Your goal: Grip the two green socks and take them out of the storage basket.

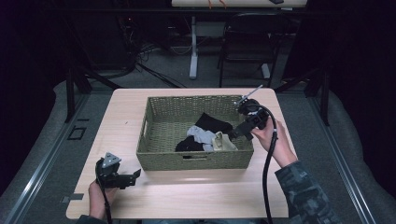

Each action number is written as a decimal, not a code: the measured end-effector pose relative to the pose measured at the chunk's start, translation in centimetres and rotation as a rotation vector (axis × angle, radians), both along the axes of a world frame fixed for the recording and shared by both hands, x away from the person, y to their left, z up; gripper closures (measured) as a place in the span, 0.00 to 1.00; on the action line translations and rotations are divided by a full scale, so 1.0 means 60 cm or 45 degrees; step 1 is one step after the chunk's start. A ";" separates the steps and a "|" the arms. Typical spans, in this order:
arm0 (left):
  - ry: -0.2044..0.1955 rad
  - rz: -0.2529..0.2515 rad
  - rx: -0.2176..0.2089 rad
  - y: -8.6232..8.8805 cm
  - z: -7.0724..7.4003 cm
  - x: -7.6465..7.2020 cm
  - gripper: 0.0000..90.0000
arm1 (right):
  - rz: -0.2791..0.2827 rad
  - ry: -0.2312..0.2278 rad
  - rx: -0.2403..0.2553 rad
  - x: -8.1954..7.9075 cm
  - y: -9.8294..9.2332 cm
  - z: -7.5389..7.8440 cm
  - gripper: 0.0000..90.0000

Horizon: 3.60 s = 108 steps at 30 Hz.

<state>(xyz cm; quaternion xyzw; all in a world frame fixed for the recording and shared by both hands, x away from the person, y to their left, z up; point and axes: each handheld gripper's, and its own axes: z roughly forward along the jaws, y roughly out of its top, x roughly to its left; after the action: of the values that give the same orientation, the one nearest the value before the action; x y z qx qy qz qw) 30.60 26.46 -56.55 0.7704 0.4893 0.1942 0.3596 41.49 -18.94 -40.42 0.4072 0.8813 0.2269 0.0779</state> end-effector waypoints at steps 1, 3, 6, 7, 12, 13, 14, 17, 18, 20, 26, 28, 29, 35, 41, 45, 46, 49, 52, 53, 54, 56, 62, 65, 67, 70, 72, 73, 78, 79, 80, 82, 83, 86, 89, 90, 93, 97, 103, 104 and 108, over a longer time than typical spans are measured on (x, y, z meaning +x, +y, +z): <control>0.001 -0.001 -0.001 0.000 0.000 0.000 0.01 | 0.000 0.004 -0.005 0.003 0.005 -0.003 0.00; 0.000 -0.004 0.002 0.001 0.000 0.000 0.01 | 0.005 0.018 -0.012 0.013 0.014 -0.010 0.00; 0.003 -0.002 -0.002 0.001 0.000 0.000 0.01 | 0.006 0.045 -0.028 0.026 0.028 -0.026 0.00; 0.003 -0.001 -0.002 0.002 0.000 0.000 0.01 | 0.007 0.052 -0.034 0.029 0.031 -0.030 0.00; 0.003 -0.003 -0.002 0.001 0.000 0.000 0.01 | 0.003 0.095 -0.100 0.046 0.050 -0.056 0.06; 0.002 -0.003 -0.002 0.001 0.000 0.000 0.01 | 0.007 0.101 -0.110 0.049 0.054 -0.060 0.12; 0.003 -0.003 -0.003 0.001 0.000 0.000 0.01 | -0.005 0.108 -0.104 0.049 0.058 -0.064 0.15; 0.004 -0.003 -0.003 0.002 0.000 0.000 0.01 | 0.002 0.123 -0.152 0.055 0.069 -0.077 0.22; 0.004 -0.003 -0.003 0.002 0.000 0.000 0.01 | 0.004 0.123 -0.170 0.057 0.072 -0.080 0.25; 0.002 -0.003 -0.003 0.003 0.000 0.000 0.01 | 0.001 0.134 -0.175 0.060 0.077 -0.088 0.29; 0.001 -0.001 0.001 0.003 0.000 0.000 0.01 | -0.005 0.157 -0.216 0.068 0.086 -0.107 0.43; 0.001 -0.001 0.001 0.003 0.000 0.000 0.01 | 0.000 0.159 -0.230 0.069 0.087 -0.109 0.45; 0.003 -0.004 0.000 0.003 0.000 0.000 0.01 | -0.005 0.169 -0.241 0.071 0.089 -0.113 0.47; 0.004 -0.003 0.000 0.003 0.000 0.000 0.01 | 0.007 0.227 -0.272 0.078 0.091 -0.136 0.78; 0.005 -0.002 -0.001 0.003 0.000 0.000 0.01 | 0.021 0.216 -0.298 0.075 0.089 -0.125 0.95; 0.006 -0.002 0.000 0.003 0.000 0.000 0.01 | 0.013 0.203 -0.289 0.072 0.084 -0.112 0.96; 0.006 -0.003 0.001 0.003 0.000 0.000 0.01 | 0.016 0.197 -0.286 0.072 0.082 -0.107 0.96; 0.007 -0.001 0.000 0.003 0.000 0.001 0.01 | 0.008 0.178 -0.268 0.069 0.078 -0.093 0.96; 0.009 0.004 -0.003 0.003 0.000 0.001 0.01 | 0.005 0.148 -0.267 0.067 0.075 -0.078 0.96; 0.009 0.004 -0.002 0.003 -0.001 0.001 0.01 | 0.006 0.144 -0.265 0.066 0.075 -0.072 0.96; 0.009 0.004 -0.003 0.002 -0.001 0.001 0.01 | 0.009 0.139 -0.267 0.066 0.074 -0.065 0.96; 0.009 0.004 -0.004 0.003 -0.001 0.001 0.01 | 0.008 0.116 -0.255 0.065 0.073 -0.054 0.96; 0.009 0.002 -0.003 0.004 -0.001 0.001 0.01 | 0.023 0.083 -0.241 0.062 0.075 -0.027 0.96; 0.011 0.002 0.000 0.005 -0.001 0.001 0.01 | 0.028 0.071 -0.235 0.061 0.077 -0.018 0.96; 0.009 0.005 -0.004 0.004 -0.001 0.000 0.01 | 0.028 0.064 -0.231 0.061 0.079 -0.014 0.96; 0.004 0.007 -0.006 0.004 -0.001 0.000 0.01 | 0.035 0.060 -0.239 0.061 0.081 -0.007 0.96; 0.006 0.005 -0.005 0.004 -0.001 0.000 0.01 | 0.035 0.060 -0.238 0.060 0.082 -0.003 0.96; 0.006 0.002 -0.002 0.004 -0.001 0.000 0.01 | 0.036 0.058 -0.233 0.061 0.083 -0.001 0.96; 0.007 0.006 -0.004 0.004 -0.001 0.000 0.01 | 0.043 0.050 -0.216 0.062 0.084 0.013 0.96; 0.007 0.007 -0.005 0.004 -0.001 0.000 0.01 | 0.043 0.045 -0.215 0.062 0.085 0.017 0.96; 0.008 0.007 -0.004 0.004 -0.001 0.000 0.01 | 0.045 0.043 -0.218 0.062 0.085 0.020 0.96; 0.009 0.008 -0.005 0.005 -0.001 0.000 0.01 | 0.045 0.039 -0.214 0.063 0.085 0.028 0.96; 0.008 0.009 -0.004 0.005 -0.001 0.000 0.01 | 0.048 0.035 -0.216 0.063 0.085 0.033 0.96; 0.008 0.008 -0.004 0.005 -0.001 0.000 0.01 | 0.046 0.028 -0.211 0.062 0.084 0.044 0.96; 0.008 0.007 -0.004 0.005 -0.001 -0.001 0.01 | 0.044 0.014 -0.199 0.061 0.082 0.057 0.96; 0.008 0.007 -0.004 0.005 -0.001 0.000 0.01 | 0.044 0.008 -0.193 0.061 0.081 0.062 0.96; 0.007 0.008 -0.004 0.005 -0.001 0.000 0.01 | 0.040 -0.005 -0.186 0.060 0.076 0.080 0.96; 0.008 0.010 -0.005 0.005 -0.001 0.000 0.01 | 0.033 -0.020 -0.183 0.059 0.068 0.103 0.96; 0.013 -0.002 0.007 0.004 0.000 0.000 0.01 | 0.033 -0.063 -0.186 0.052 0.063 0.140 0.96; 0.012 0.001 0.005 0.004 0.000 0.000 0.01 | 0.029 -0.073 -0.181 0.050 0.061 0.148 0.96; 0.004 0.009 0.001 0.005 0.000 -0.002 0.01 | 0.012 -0.100 -0.178 0.046 0.048 0.171 0.96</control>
<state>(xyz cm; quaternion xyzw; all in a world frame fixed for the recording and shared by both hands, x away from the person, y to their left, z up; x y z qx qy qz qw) 30.50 26.79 -56.56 0.7690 0.4926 0.1944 0.3580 44.26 -16.03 -30.17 0.3873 0.8932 0.1811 0.1394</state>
